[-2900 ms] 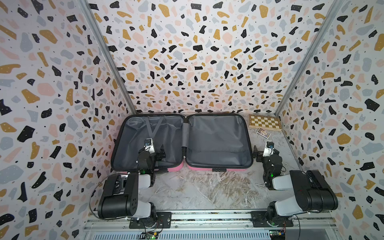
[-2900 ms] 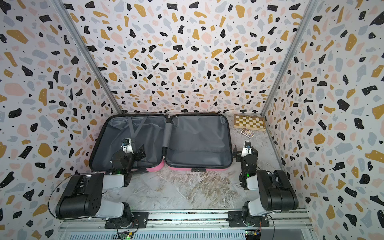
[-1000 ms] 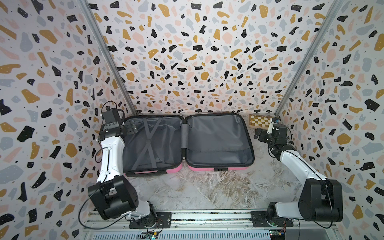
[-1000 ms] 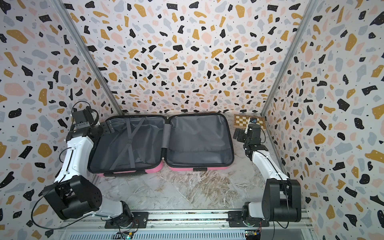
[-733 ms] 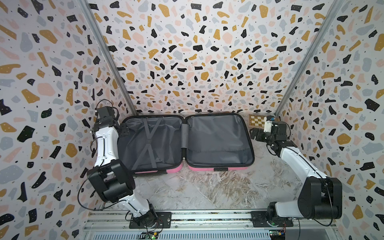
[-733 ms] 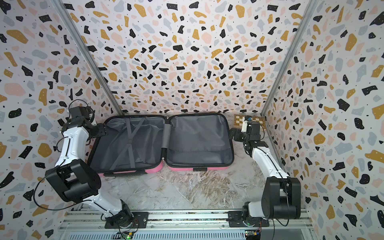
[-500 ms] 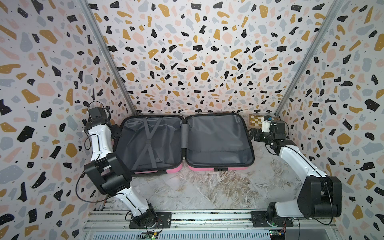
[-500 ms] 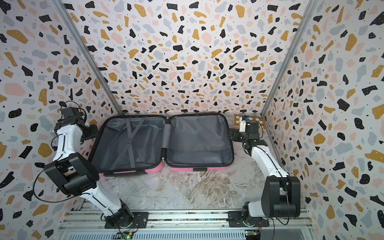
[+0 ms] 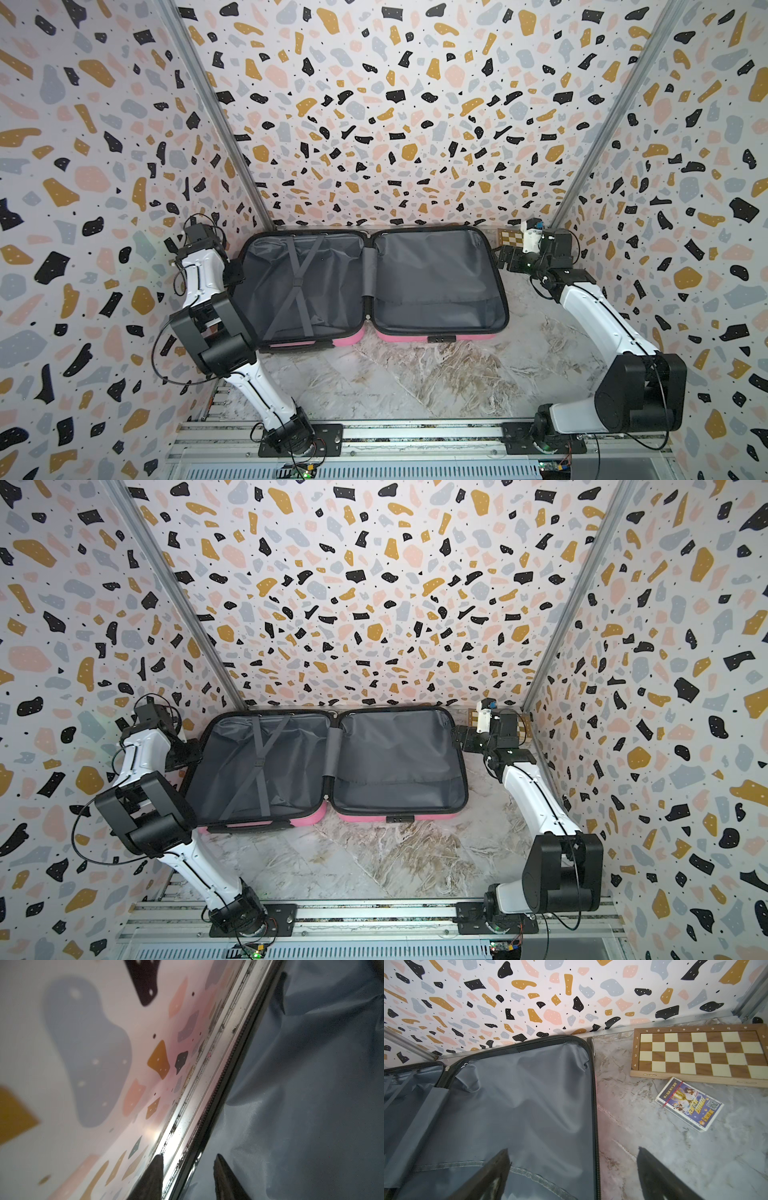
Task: Close the suitcase zippers
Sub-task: Close the suitcase at the center of the board.
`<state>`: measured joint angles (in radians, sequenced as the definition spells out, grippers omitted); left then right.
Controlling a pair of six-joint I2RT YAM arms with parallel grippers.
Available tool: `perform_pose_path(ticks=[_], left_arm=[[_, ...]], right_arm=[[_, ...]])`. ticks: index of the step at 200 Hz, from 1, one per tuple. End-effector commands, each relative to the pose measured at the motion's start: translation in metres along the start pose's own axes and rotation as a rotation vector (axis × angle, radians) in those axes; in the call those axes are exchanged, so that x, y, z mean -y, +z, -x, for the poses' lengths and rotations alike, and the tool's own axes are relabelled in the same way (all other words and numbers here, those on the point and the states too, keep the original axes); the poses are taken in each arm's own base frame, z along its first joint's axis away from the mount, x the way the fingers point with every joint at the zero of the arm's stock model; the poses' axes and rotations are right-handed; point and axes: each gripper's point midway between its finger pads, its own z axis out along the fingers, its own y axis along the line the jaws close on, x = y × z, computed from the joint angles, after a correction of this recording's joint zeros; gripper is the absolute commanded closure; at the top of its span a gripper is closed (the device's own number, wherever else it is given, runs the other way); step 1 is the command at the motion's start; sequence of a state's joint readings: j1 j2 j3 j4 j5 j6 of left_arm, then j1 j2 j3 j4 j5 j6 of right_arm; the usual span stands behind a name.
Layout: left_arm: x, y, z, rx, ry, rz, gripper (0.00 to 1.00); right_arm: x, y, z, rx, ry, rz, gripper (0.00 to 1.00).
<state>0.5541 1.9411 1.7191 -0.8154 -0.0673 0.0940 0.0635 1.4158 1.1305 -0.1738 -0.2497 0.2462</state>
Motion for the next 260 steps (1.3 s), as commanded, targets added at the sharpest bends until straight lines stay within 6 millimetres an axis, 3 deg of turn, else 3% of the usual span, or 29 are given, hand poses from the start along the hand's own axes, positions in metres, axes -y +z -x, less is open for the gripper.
perform_pose_path(ticks=[1, 34, 77, 126, 171, 212, 237, 260], left_arm=[[0.002, 0.001, 0.004, -0.006, -0.002, -0.037, 0.59], [0.008, 0.007, 0.0, -0.042, -0.015, -0.069, 0.66], [0.01, -0.024, 0.016, 0.026, -0.033, -0.094, 1.0], [0.014, -0.086, 0.039, 0.146, -0.036, -0.119, 1.0], [0.027, -0.159, 0.061, 0.26, 0.035, -0.129, 1.0], [0.059, -0.222, 0.075, 0.363, 0.158, -0.111, 1.0], [0.081, -0.261, 0.08, 0.441, 0.24, -0.051, 1.0], [0.111, -0.293, 0.08, 0.521, 0.316, -0.063, 1.0]], right_arm=[[-0.005, -0.003, 0.006, -0.002, 0.002, -0.004, 0.04], [-0.006, 0.001, 0.001, -0.013, -0.004, -0.015, 0.04], [0.002, 0.015, -0.019, -0.068, -0.002, -0.032, 0.04], [0.01, 0.043, -0.053, -0.179, -0.027, -0.018, 0.14], [0.023, 0.065, -0.071, -0.253, -0.059, -0.041, 0.18], [0.031, 0.082, -0.084, -0.316, -0.062, -0.054, 0.38], [0.019, 0.086, -0.095, -0.331, -0.026, 0.002, 0.58], [0.0, 0.087, -0.1, -0.339, -0.002, 0.063, 0.69]])
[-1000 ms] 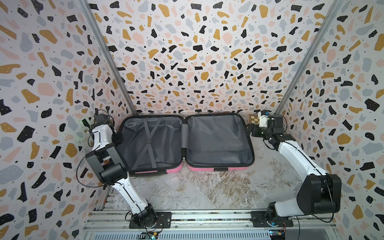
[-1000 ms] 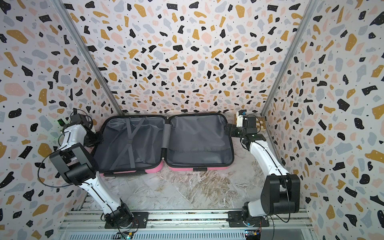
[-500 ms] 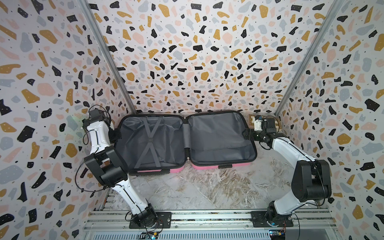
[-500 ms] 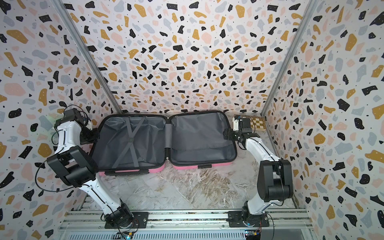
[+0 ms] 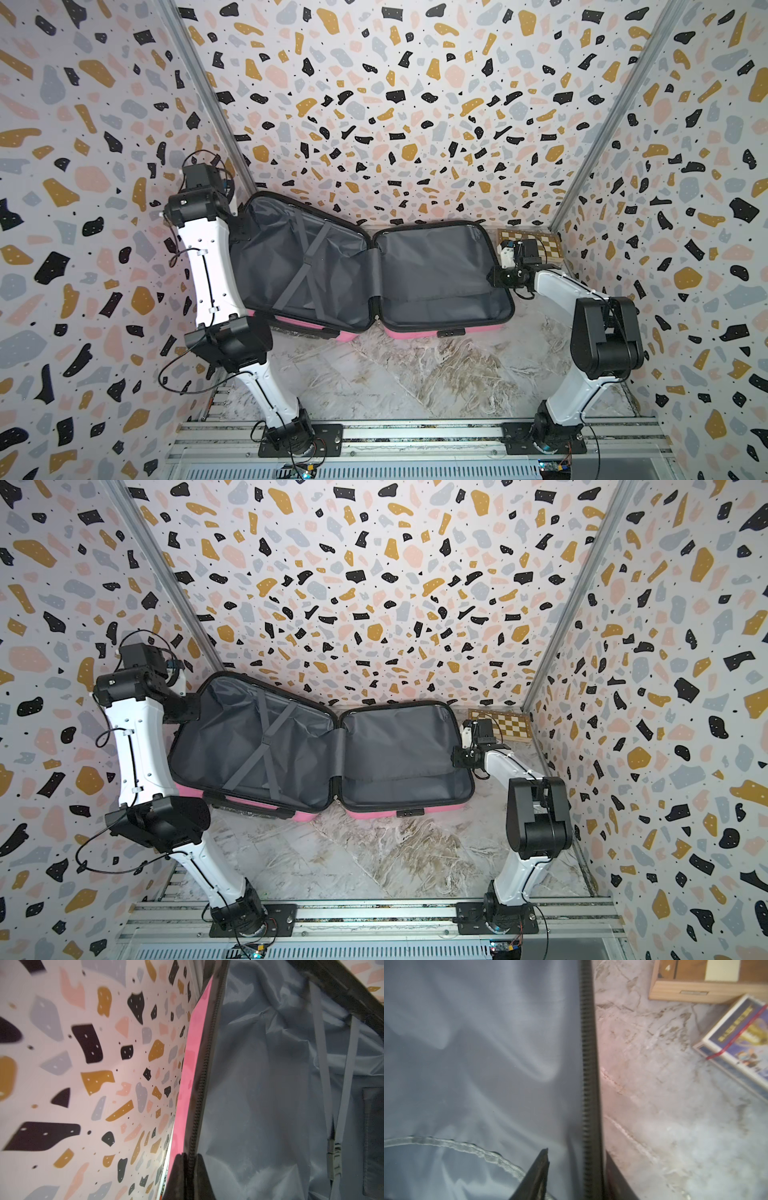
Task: Close the suitcase zippers
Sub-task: Close the suitcase at the center of the board.
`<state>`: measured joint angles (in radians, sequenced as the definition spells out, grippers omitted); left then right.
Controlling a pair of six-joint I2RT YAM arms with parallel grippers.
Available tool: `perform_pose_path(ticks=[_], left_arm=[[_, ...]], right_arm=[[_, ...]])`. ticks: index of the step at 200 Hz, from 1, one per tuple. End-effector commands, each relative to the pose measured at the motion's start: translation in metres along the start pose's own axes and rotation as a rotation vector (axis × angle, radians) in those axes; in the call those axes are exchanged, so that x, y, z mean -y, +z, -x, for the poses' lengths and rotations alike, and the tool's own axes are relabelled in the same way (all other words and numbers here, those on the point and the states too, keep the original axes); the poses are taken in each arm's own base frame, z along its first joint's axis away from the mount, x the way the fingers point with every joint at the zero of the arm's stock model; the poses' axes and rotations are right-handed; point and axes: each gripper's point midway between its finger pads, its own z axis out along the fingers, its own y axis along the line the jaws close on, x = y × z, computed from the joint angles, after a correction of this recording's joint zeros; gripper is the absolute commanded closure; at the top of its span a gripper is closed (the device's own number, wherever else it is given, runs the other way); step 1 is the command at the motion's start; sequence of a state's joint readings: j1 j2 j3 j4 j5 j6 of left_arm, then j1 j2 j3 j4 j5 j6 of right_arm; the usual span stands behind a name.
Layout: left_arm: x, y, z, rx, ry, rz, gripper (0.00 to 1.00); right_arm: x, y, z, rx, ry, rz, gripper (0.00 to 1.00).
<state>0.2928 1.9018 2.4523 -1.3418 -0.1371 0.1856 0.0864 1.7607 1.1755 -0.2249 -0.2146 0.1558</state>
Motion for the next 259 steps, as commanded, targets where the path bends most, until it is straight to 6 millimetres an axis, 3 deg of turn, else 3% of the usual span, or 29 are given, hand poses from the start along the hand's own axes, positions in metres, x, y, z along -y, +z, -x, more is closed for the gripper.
perform_pose_path(ticks=[1, 41, 92, 136, 161, 200, 232, 248, 259], left_arm=[[0.024, -0.069, 0.046, 0.253, 0.036, -0.008, 1.0], [0.08, -0.117, 0.067, 0.394, 0.171, -0.023, 1.0], [0.143, -0.192, 0.092, 0.626, 0.31, 0.005, 1.0], [0.211, -0.23, 0.09, 0.733, 0.392, -0.082, 1.0], [0.257, -0.241, 0.08, 0.76, 0.461, -0.127, 1.0], [0.322, -0.246, 0.058, 0.775, 0.556, -0.167, 1.0], [0.371, -0.238, 0.033, 0.747, 0.634, -0.224, 1.0], [0.392, -0.236, 0.019, 0.731, 0.662, -0.272, 0.84], [0.405, -0.236, 0.01, 0.722, 0.678, -0.303, 0.81]], right_arm=[[-0.038, -0.004, 0.001, 0.0, 0.0, 0.132, 0.69], [-0.08, -0.013, -0.007, -0.005, -0.003, 0.252, 0.76], [-0.137, -0.031, -0.016, 0.012, 0.034, 0.411, 0.83], [-0.19, -0.041, -0.022, 0.018, 0.064, 0.521, 0.85], [-0.213, -0.045, -0.025, 0.022, 0.088, 0.563, 0.86], [-0.232, -0.05, -0.032, 0.028, 0.14, 0.62, 0.85], [-0.235, -0.058, -0.031, 0.041, 0.142, 0.636, 0.66], [-0.234, -0.061, -0.03, 0.048, 0.143, 0.632, 0.55], [-0.232, -0.062, -0.031, 0.05, 0.144, 0.631, 0.53]])
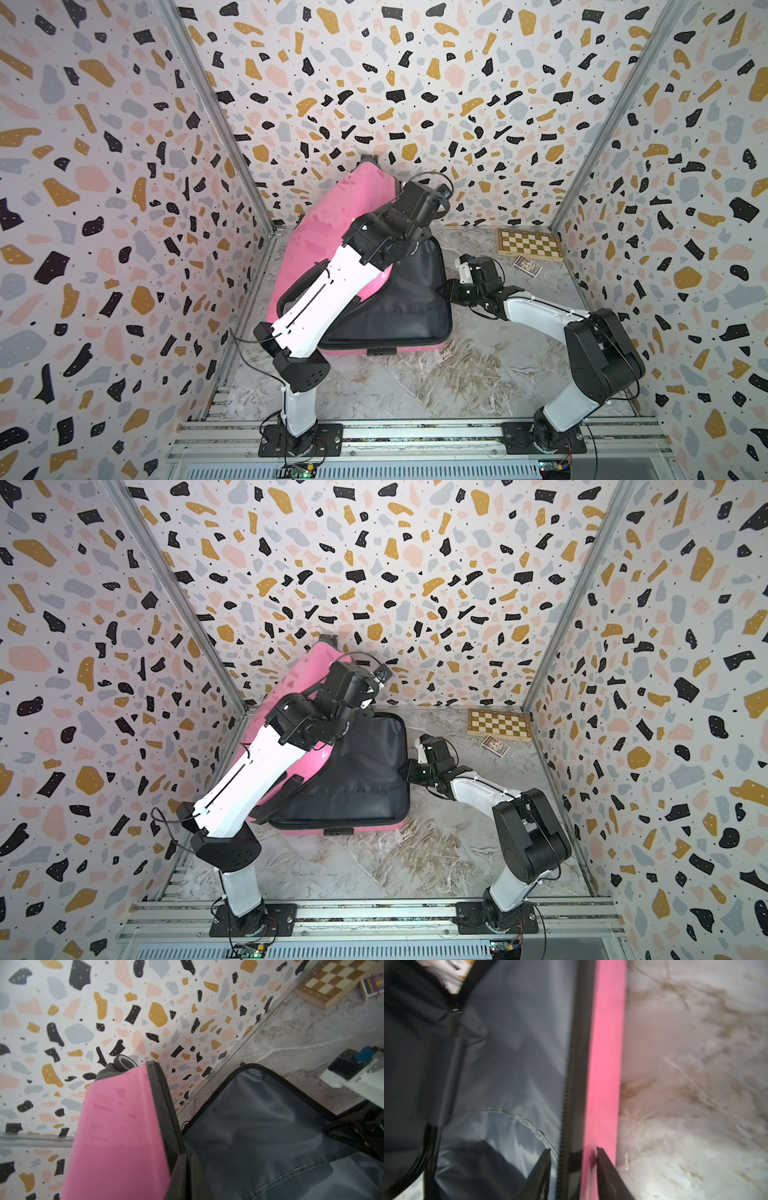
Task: Close the suitcase zippers
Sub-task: Close the suitcase at the center of the board.
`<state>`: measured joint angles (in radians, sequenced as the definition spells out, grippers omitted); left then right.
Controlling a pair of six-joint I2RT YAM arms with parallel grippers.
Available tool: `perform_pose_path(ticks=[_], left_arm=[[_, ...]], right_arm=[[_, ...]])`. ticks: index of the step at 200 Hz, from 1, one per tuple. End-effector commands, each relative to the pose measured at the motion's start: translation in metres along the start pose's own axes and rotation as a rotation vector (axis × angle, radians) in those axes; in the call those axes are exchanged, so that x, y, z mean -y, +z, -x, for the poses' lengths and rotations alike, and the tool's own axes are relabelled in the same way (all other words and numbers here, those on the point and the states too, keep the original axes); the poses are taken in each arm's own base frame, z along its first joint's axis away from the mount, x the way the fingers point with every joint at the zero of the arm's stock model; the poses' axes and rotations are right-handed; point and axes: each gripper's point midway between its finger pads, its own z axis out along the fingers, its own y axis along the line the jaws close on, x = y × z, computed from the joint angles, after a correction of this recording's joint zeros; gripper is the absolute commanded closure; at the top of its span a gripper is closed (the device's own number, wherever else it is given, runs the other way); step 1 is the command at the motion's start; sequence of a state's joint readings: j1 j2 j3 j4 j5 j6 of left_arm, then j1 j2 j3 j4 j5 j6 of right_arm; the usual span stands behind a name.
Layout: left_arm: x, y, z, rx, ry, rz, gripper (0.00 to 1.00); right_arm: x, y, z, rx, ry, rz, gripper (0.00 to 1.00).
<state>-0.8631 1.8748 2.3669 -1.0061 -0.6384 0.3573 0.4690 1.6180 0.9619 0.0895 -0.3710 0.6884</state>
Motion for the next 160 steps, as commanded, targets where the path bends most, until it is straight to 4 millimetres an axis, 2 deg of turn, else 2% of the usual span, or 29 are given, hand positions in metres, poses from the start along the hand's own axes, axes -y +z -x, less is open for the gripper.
perform_pose_path(ticks=[1, 20, 50, 72, 87, 107, 125, 160], left_arm=[[0.003, -0.017, 0.036, 0.141, -0.098, -0.009, 0.81], [0.02, -0.013, 0.037, 0.134, -0.083, -0.044, 0.7], [0.037, -0.008, 0.029, 0.102, -0.093, -0.09, 0.65], [0.045, -0.011, 0.013, 0.063, -0.124, -0.13, 0.62], [0.053, -0.016, -0.008, 0.011, -0.159, -0.173, 0.6], [0.065, -0.029, -0.037, -0.043, -0.229, -0.248, 0.56], [0.082, -0.05, -0.057, -0.063, -0.316, -0.376, 0.52], [0.138, -0.092, -0.097, -0.136, -0.406, -0.716, 0.5]], right_arm=[[-0.054, -0.017, 0.008, 0.026, -0.055, 0.188, 0.53], [-0.053, -0.018, 0.007, 0.024, -0.05, 0.196, 0.54], [-0.052, -0.015, 0.002, 0.01, -0.042, 0.211, 0.62], [-0.047, -0.009, -0.004, -0.009, -0.032, 0.206, 0.64], [-0.043, -0.007, -0.006, -0.01, -0.043, 0.195, 0.63], [-0.032, -0.008, -0.001, 0.008, -0.064, 0.144, 0.63], [-0.019, -0.009, 0.007, 0.03, -0.075, 0.092, 0.63], [0.009, -0.002, 0.014, 0.006, -0.084, 0.046, 0.68]])
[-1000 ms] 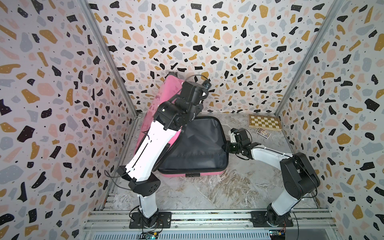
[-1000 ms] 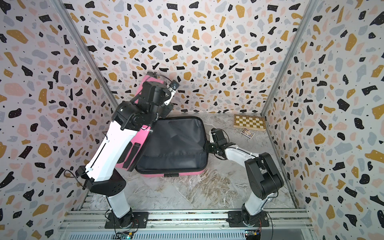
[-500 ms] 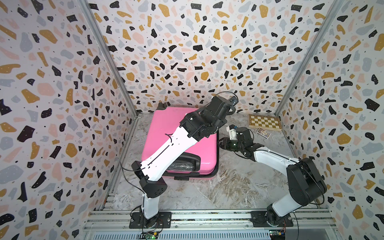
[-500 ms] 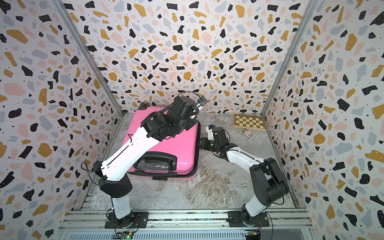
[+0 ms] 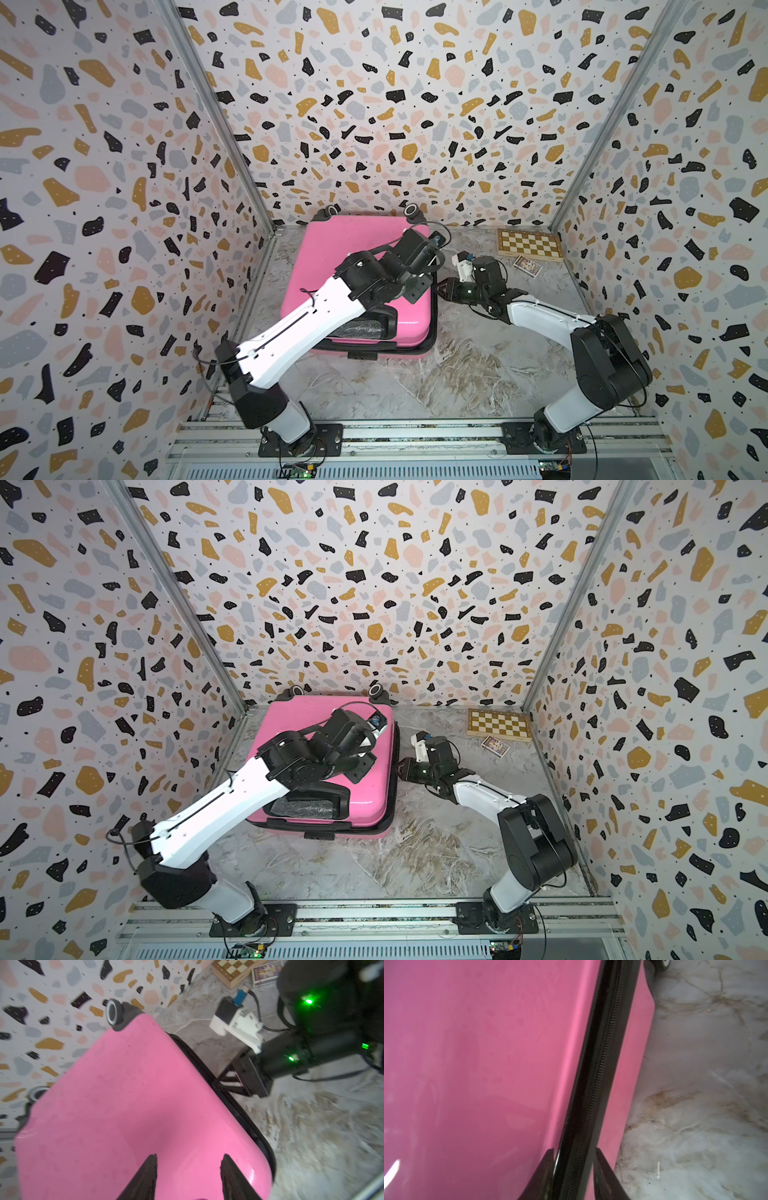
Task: Close the suitcase zippers
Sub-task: Close the suitcase at the center of the board.
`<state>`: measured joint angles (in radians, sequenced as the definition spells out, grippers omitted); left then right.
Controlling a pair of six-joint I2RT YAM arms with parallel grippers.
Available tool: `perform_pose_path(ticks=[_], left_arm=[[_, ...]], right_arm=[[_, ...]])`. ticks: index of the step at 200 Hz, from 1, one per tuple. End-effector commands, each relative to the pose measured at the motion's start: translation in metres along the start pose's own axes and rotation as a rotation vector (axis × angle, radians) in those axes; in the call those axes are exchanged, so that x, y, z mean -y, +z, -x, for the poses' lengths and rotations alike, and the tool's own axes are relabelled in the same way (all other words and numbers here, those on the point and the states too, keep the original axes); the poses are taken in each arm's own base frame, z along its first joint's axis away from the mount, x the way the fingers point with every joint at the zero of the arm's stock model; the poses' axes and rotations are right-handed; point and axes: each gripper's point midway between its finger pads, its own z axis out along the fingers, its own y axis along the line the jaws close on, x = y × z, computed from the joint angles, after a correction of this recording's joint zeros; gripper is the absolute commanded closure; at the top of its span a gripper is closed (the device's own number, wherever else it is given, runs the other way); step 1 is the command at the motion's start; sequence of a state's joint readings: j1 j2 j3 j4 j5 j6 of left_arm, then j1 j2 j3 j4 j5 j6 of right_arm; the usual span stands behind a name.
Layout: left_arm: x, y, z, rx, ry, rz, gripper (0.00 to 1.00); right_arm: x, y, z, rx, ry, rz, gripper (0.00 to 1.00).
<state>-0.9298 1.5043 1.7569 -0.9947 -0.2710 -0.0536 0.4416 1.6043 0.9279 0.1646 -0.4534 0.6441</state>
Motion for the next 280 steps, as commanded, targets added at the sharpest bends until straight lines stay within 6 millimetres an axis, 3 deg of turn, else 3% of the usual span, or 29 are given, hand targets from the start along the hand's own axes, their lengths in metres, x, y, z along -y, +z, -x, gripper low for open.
perform_pose_path(ticks=[1, 23, 63, 90, 119, 155, 184, 255, 280], left_arm=[[0.044, -0.018, -0.026, -0.038, -0.138, -0.281, 0.5], [0.064, -0.026, -0.064, -0.119, -0.173, -0.403, 0.5], [0.072, -0.036, -0.107, -0.15, -0.245, -0.463, 0.51], [0.086, -0.028, -0.14, -0.237, -0.264, -0.52, 0.56], [0.081, -0.012, -0.17, -0.291, -0.317, -0.454, 0.58], [0.056, 0.01, -0.205, -0.306, -0.382, -0.266, 0.57], [0.046, 0.014, -0.218, -0.301, -0.413, -0.199, 0.57], [0.031, 0.012, -0.234, -0.285, -0.437, -0.116, 0.55], [0.018, 0.015, -0.24, -0.273, -0.467, -0.039, 0.53]], right_arm=[[0.017, 0.003, 0.01, -0.009, -0.034, -0.037, 0.68], [0.013, 0.01, 0.012, -0.053, -0.1, -0.006, 0.67], [0.02, 0.016, 0.026, -0.058, -0.152, -0.068, 0.65], [0.023, 0.024, 0.035, -0.069, -0.175, -0.087, 0.64], [0.023, 0.038, 0.045, -0.098, -0.222, -0.087, 0.62], [0.014, 0.044, 0.06, -0.108, -0.281, -0.057, 0.58], [0.009, 0.045, 0.073, -0.108, -0.3, -0.051, 0.58], [-0.013, 0.043, 0.091, -0.083, -0.334, 0.06, 0.42], [-0.006, 0.05, 0.1, -0.073, -0.309, 0.023, 0.41]])
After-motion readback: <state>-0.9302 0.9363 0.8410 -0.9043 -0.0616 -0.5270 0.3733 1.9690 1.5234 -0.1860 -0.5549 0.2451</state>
